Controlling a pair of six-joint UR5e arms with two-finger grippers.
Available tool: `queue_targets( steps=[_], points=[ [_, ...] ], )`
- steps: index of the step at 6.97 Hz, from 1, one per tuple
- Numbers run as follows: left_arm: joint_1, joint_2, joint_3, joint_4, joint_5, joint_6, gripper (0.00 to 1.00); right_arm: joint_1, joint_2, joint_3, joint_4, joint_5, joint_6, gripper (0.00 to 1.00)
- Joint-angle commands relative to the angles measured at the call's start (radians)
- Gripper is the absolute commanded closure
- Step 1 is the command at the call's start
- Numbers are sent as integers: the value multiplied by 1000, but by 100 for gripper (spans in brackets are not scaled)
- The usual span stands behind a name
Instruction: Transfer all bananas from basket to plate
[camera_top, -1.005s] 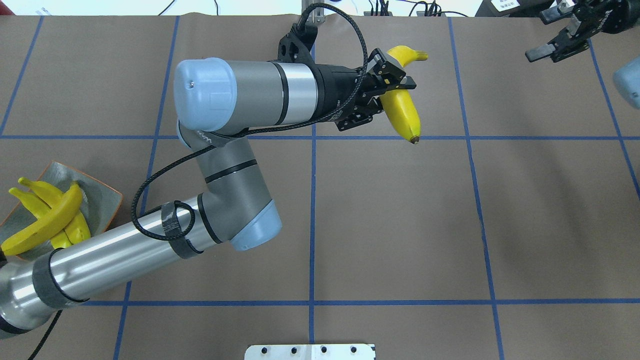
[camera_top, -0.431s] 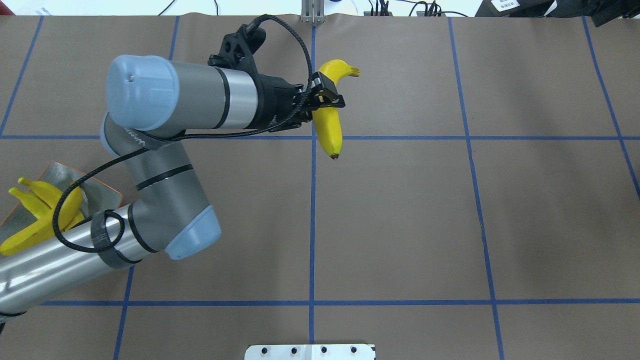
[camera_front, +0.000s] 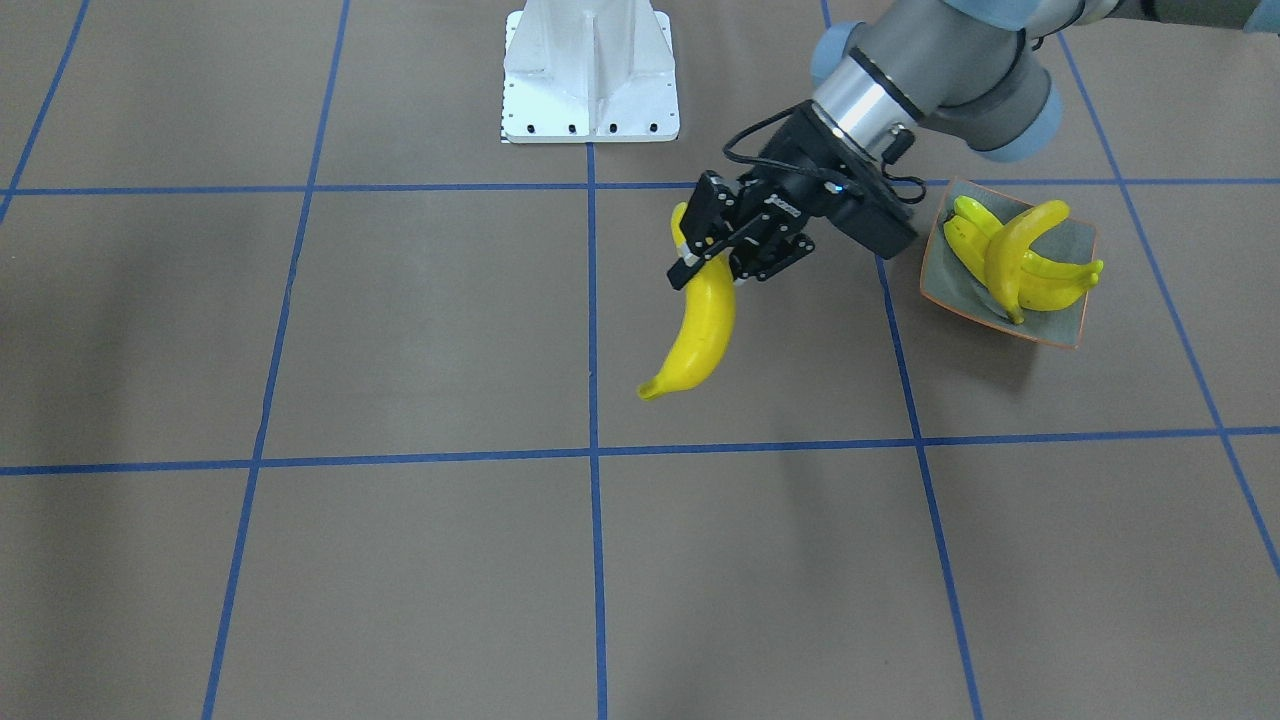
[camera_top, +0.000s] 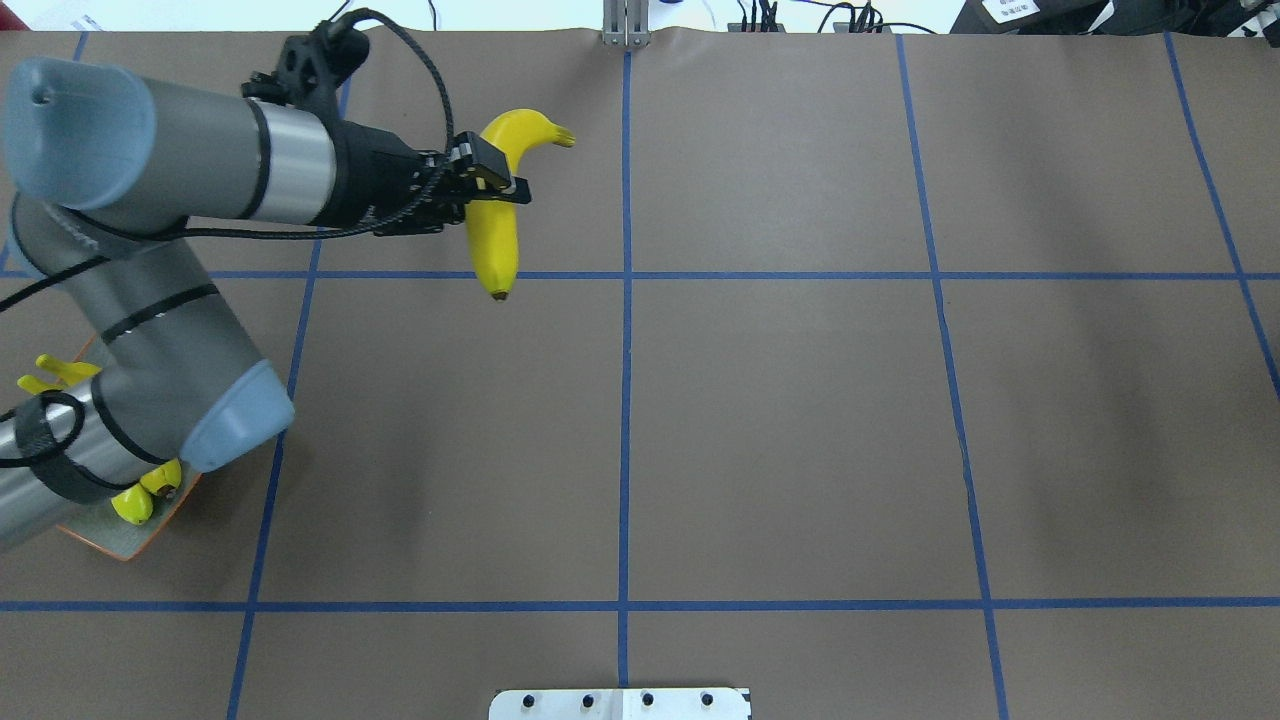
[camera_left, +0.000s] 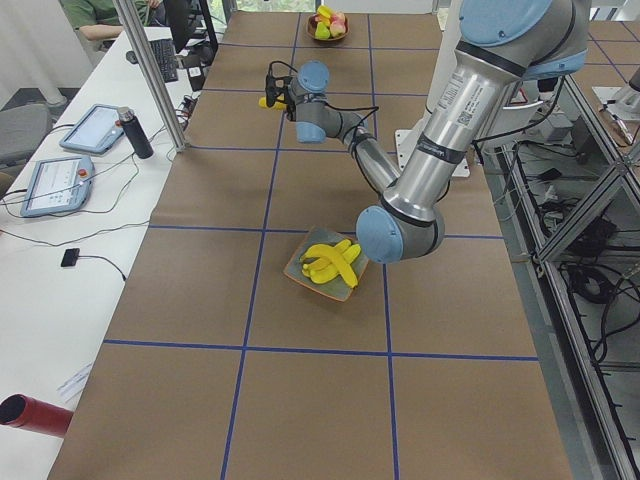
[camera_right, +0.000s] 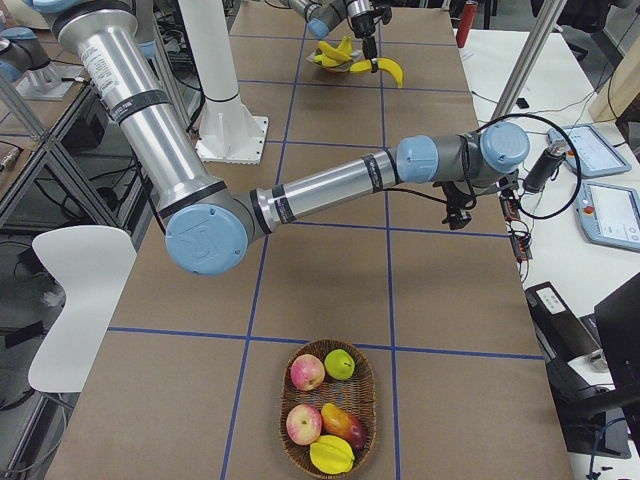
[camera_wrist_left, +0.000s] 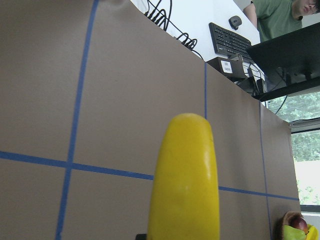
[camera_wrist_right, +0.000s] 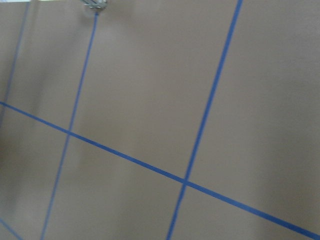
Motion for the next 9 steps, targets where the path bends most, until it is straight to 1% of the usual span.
queue_targets(
  steps=[1,2,3,4,6,7,9],
  points=[
    [-129,180,-52,0,-115,174,100,2,-38,21,76,-216,219,1],
    [-166,272,-90,0,-125,250,100,2,-66,41,78,-263,225,1],
    [-186,351,-107,0,-123,353,100,2,-79,56,76,-310,226,1],
    [-206,420,-109,-2,-122,510,100,2,-95,64,76,-306,229,1],
    [-228,517,-126,-2,-120,739,100,2,-115,98,76,-285,278,1],
    [-228,569,-147,-2,-117,812,100,-3,-118,99,76,-280,301,1],
    [-231,653,-155,-5,-94,955,100,-3,-132,101,76,-271,303,1]
  ],
)
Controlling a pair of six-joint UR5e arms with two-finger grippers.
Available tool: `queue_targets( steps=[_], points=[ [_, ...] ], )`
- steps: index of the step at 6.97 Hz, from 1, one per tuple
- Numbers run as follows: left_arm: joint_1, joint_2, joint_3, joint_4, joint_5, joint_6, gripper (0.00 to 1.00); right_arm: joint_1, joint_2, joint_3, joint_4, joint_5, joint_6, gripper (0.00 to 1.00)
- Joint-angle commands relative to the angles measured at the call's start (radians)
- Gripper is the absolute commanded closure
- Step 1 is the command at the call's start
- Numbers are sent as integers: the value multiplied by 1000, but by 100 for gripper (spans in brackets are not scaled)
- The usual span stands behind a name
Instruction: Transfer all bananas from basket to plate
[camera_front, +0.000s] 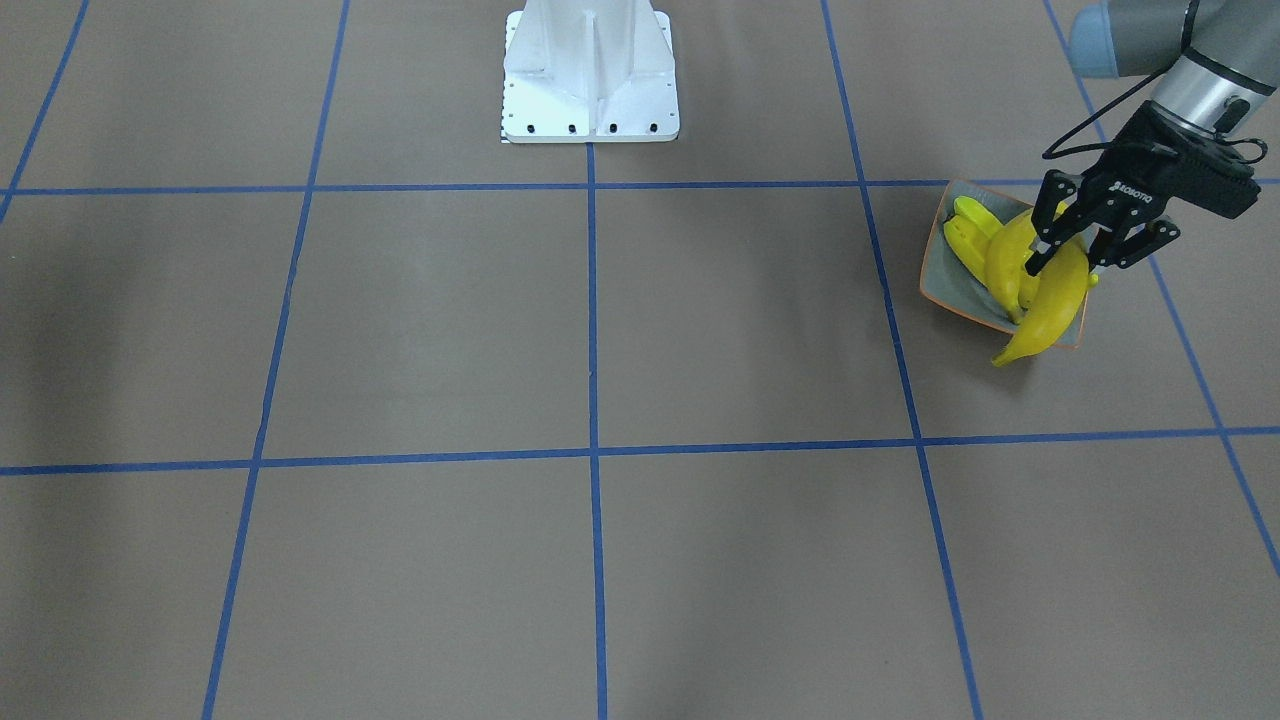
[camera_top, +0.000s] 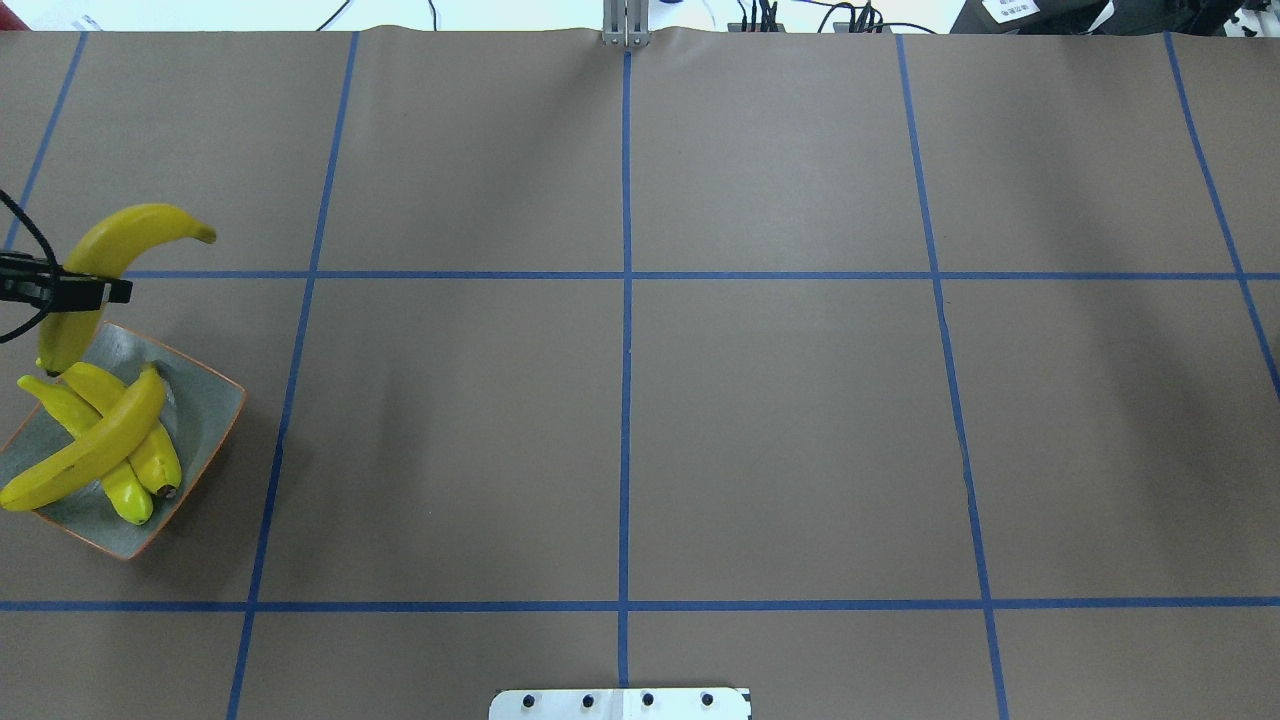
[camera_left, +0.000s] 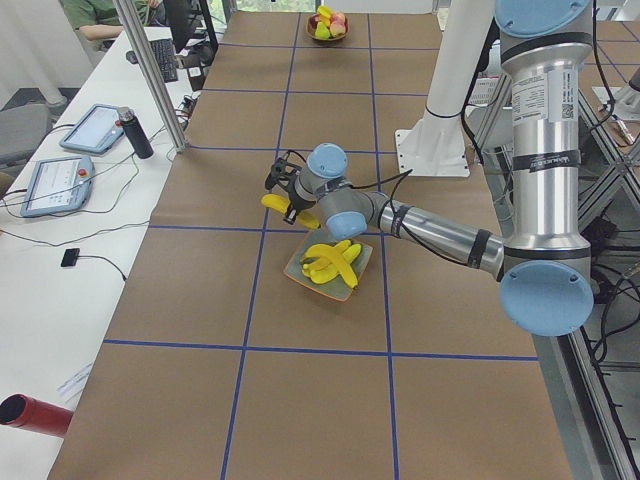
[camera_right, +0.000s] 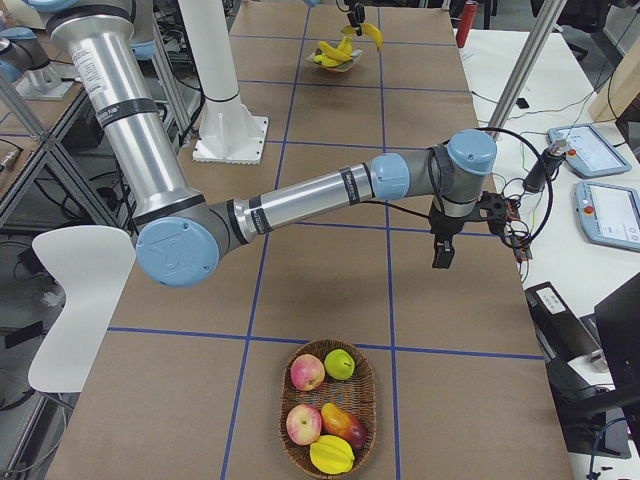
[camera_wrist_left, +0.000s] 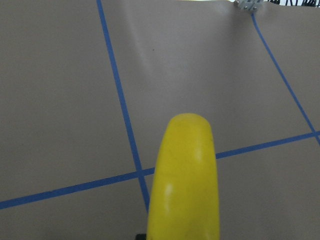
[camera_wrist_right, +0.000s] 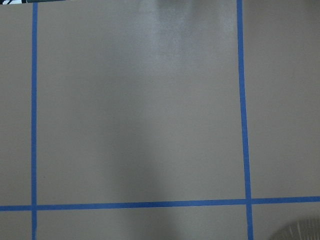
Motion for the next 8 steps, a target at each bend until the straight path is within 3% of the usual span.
queue_targets(
  steps=[1,3,8],
  points=[
    [-1,82,-7,-5,59,137,100,-1,-15,1,0,29,5,1],
    [1,163,-20,-43,49,181,100,-1,-26,0,0,33,5,1],
    [19,241,-12,-47,-5,137,100,-1,-58,19,2,56,4,1]
  ],
)
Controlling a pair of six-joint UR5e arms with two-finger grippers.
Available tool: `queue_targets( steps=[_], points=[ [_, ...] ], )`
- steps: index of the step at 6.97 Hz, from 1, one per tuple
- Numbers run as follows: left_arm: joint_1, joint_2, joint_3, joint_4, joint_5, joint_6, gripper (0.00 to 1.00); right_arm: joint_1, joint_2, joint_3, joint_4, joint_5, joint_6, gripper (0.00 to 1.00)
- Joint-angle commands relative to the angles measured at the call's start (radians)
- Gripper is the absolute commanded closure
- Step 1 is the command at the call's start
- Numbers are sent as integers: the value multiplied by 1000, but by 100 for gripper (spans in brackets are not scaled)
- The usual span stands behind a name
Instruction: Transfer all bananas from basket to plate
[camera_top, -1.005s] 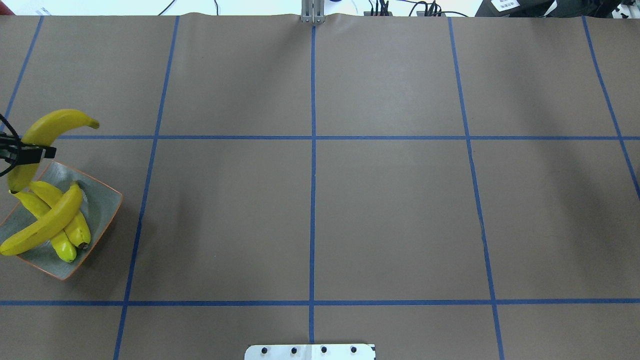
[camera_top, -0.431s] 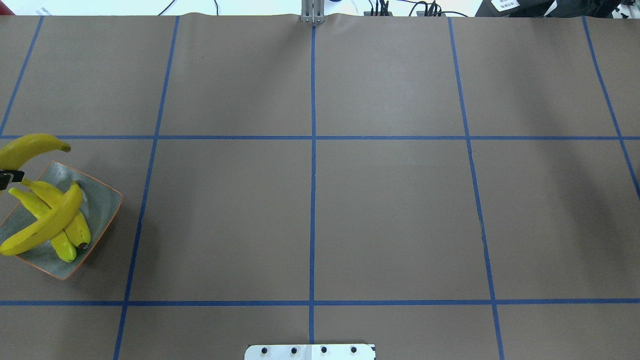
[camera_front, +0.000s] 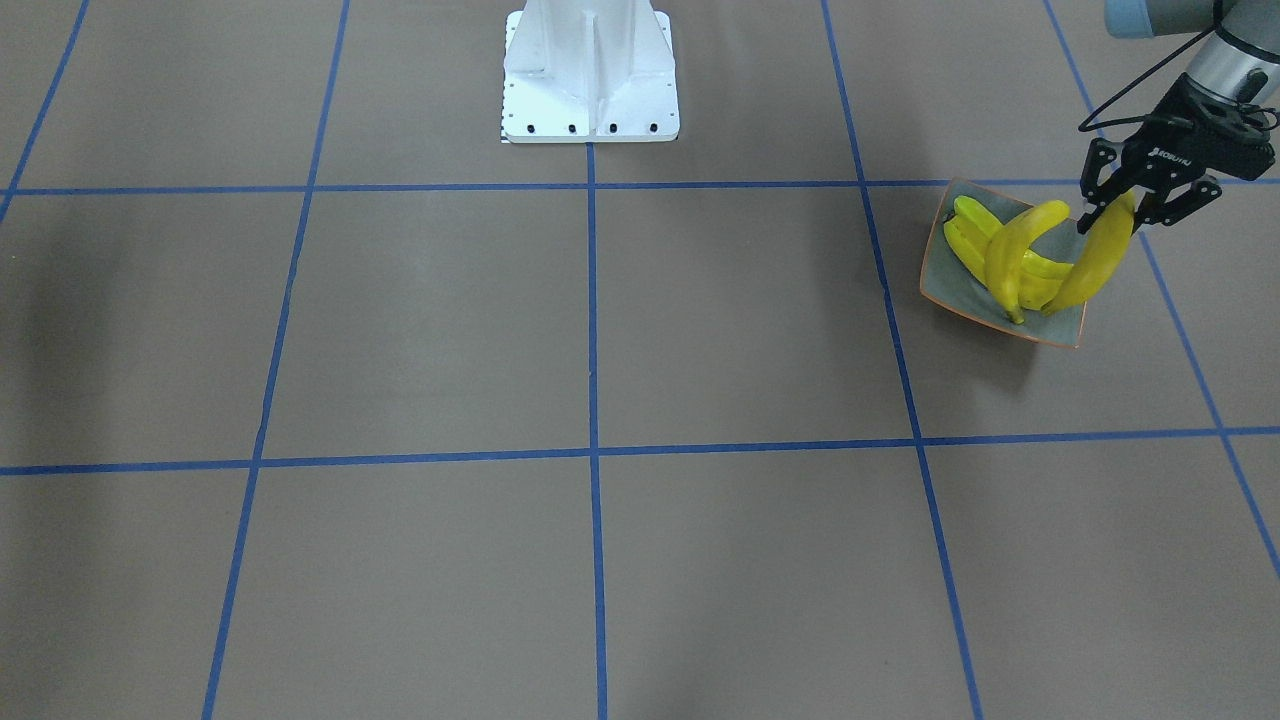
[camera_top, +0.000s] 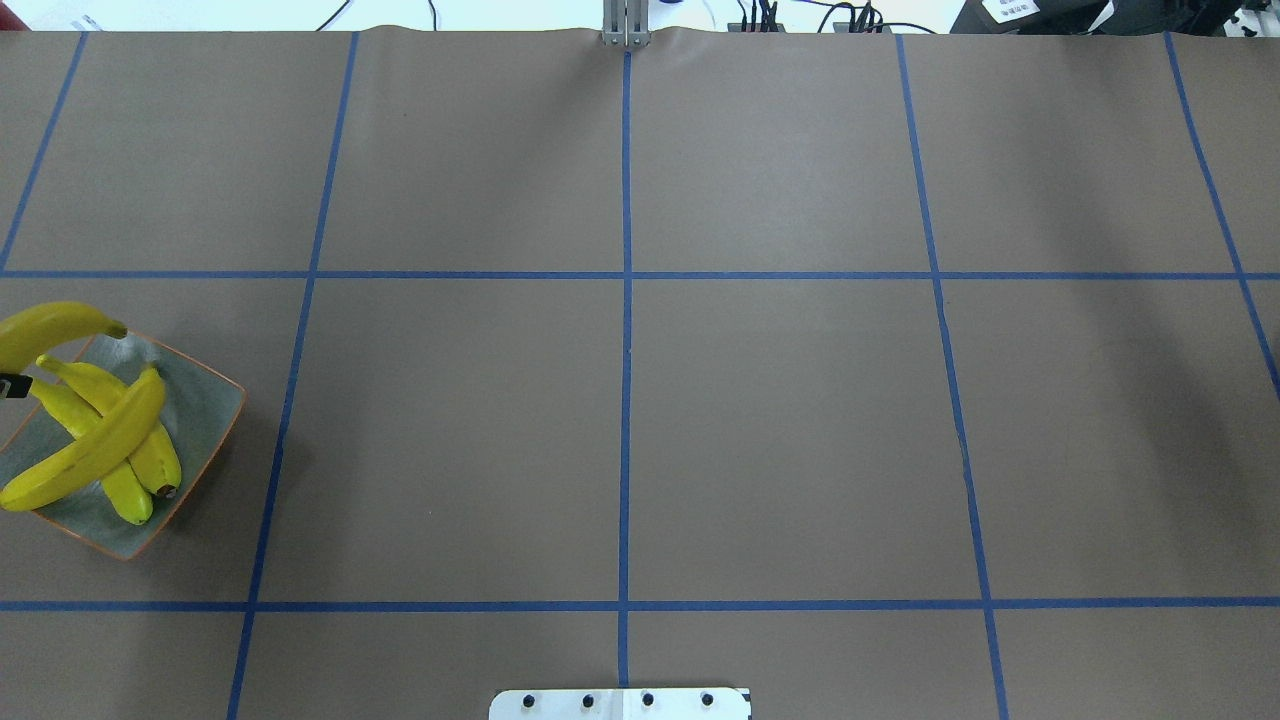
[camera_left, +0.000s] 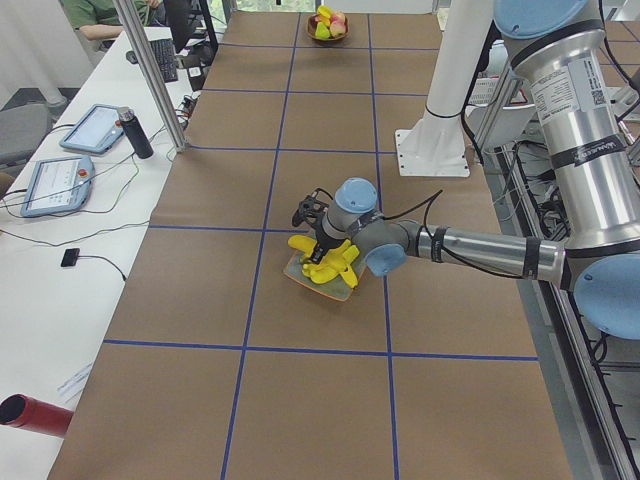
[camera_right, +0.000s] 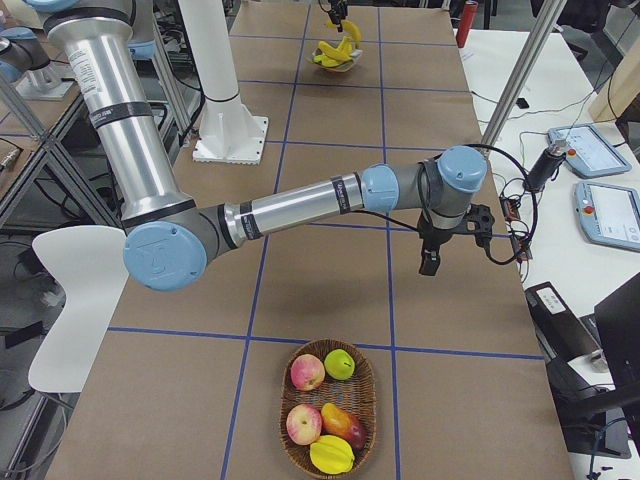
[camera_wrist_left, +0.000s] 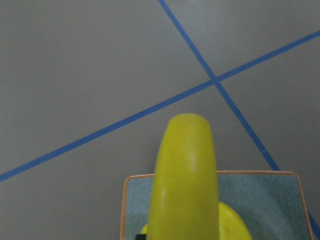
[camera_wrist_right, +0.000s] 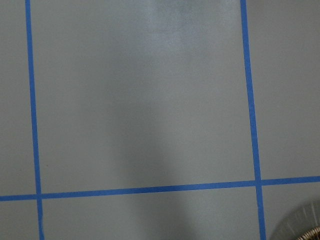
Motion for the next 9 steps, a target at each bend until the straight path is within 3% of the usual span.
queue_targets(
  steps=[1,4,9],
  points=[
    [14,28,0,-3,-7,-22,100,-3,-18,8,17,5,0,1],
    [101,22,1,-30,8,-111,100,-3,-35,10,22,10,-2,1],
    [102,16,38,-29,5,-114,100,-3,-51,38,22,10,0,1]
  ],
)
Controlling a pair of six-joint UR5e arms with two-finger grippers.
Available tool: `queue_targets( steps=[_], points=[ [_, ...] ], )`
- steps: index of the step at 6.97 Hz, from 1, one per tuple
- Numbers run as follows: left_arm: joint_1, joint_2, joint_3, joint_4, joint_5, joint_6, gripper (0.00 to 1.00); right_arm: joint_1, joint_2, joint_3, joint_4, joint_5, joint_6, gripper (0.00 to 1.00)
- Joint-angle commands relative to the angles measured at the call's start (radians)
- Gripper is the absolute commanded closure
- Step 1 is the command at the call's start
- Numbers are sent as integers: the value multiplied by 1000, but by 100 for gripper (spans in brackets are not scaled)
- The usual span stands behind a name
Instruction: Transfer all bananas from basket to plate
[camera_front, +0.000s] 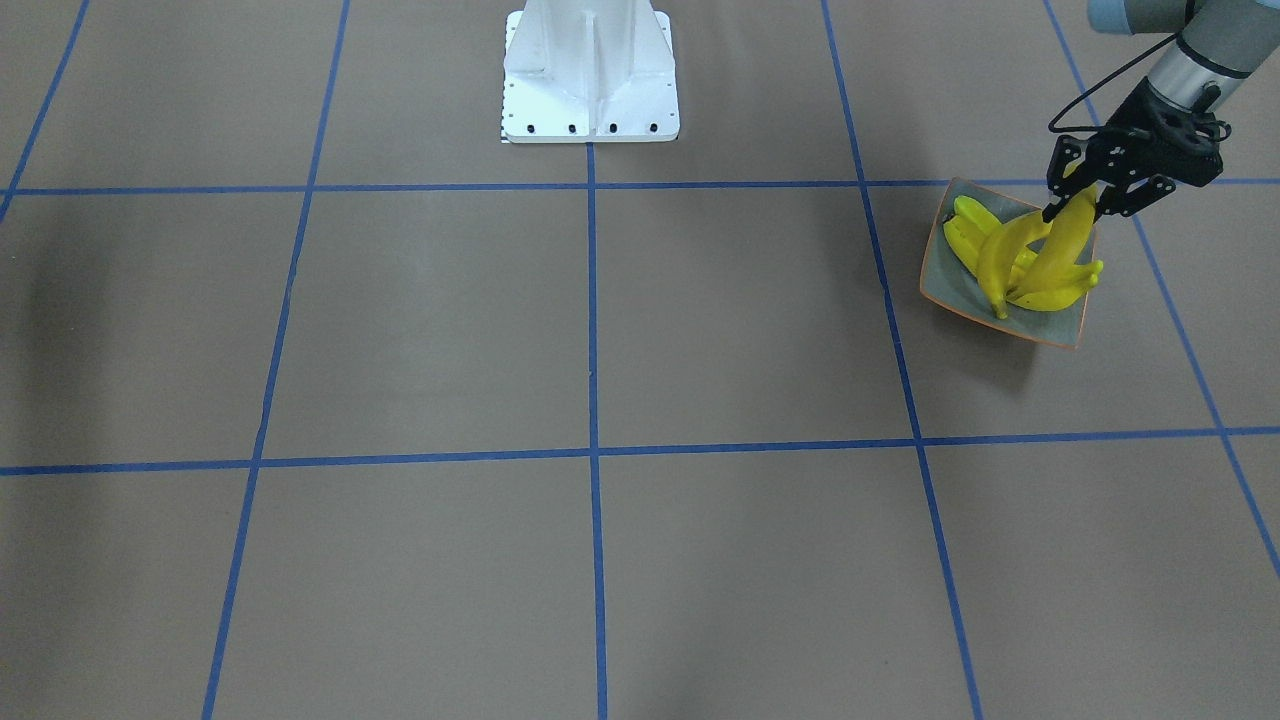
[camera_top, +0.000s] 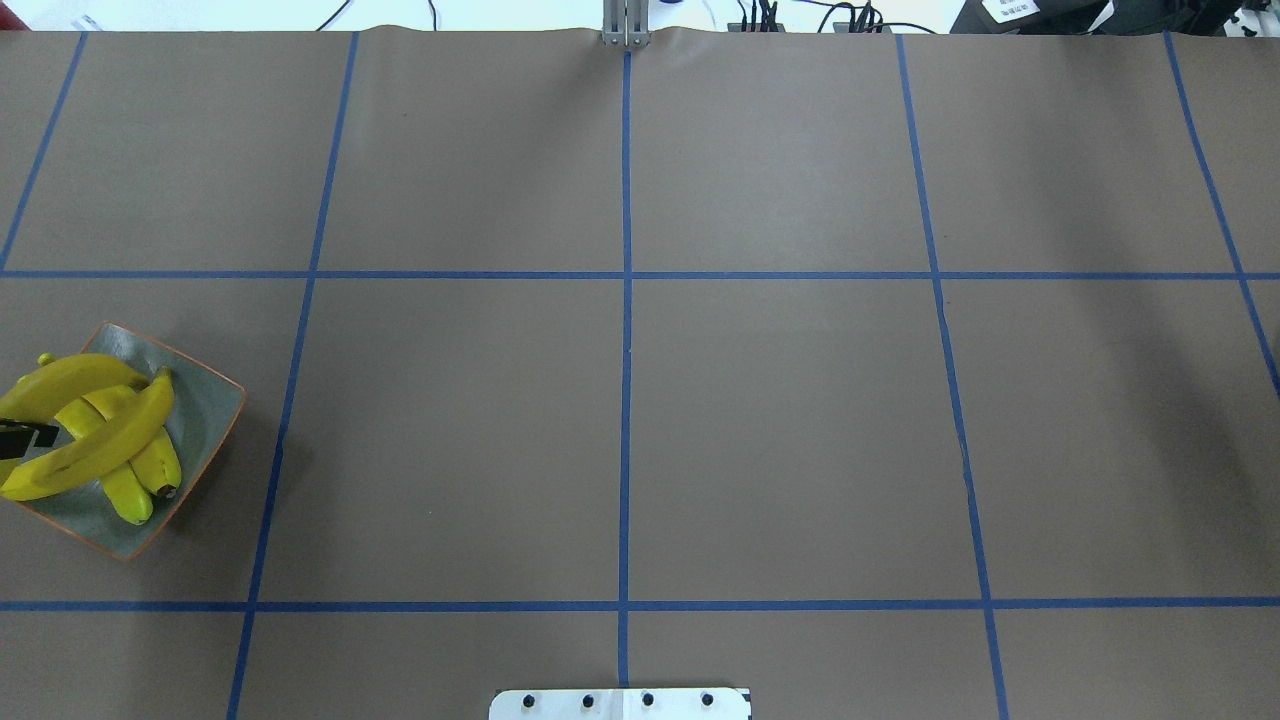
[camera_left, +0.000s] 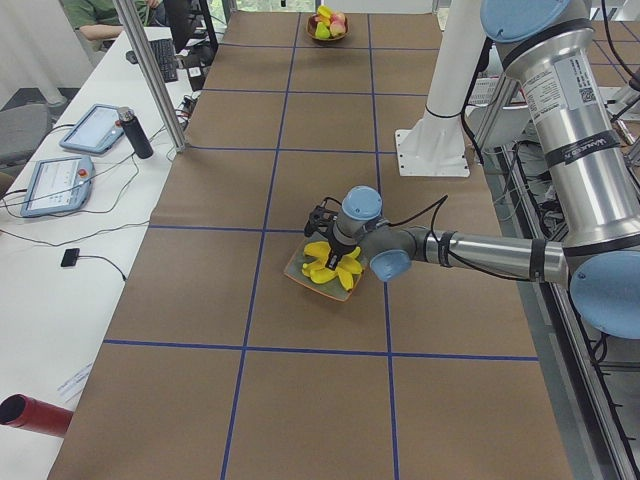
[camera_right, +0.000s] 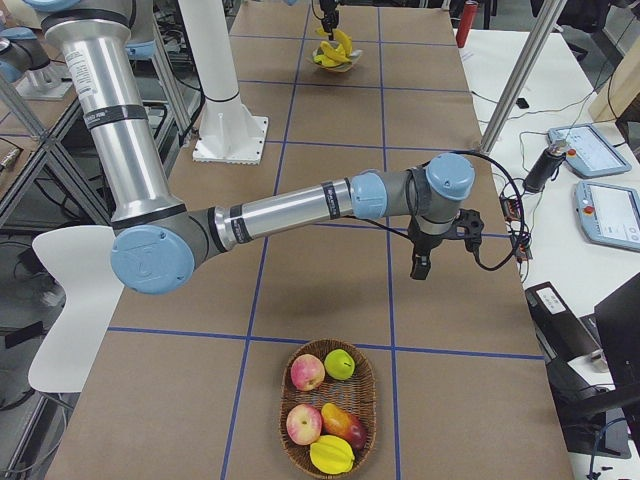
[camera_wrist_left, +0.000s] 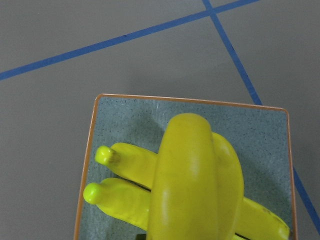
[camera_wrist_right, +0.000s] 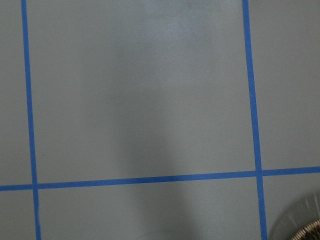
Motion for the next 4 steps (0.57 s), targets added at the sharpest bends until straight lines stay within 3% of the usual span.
queue_targets(
  steps=[1,4],
  points=[
    [0,-6,18,-1,-7,-1,100,0,-2,4,0,0,0,1],
    [5,-15,20,5,-11,-2,100,0,-4,4,0,0,-1,1]
  ],
)
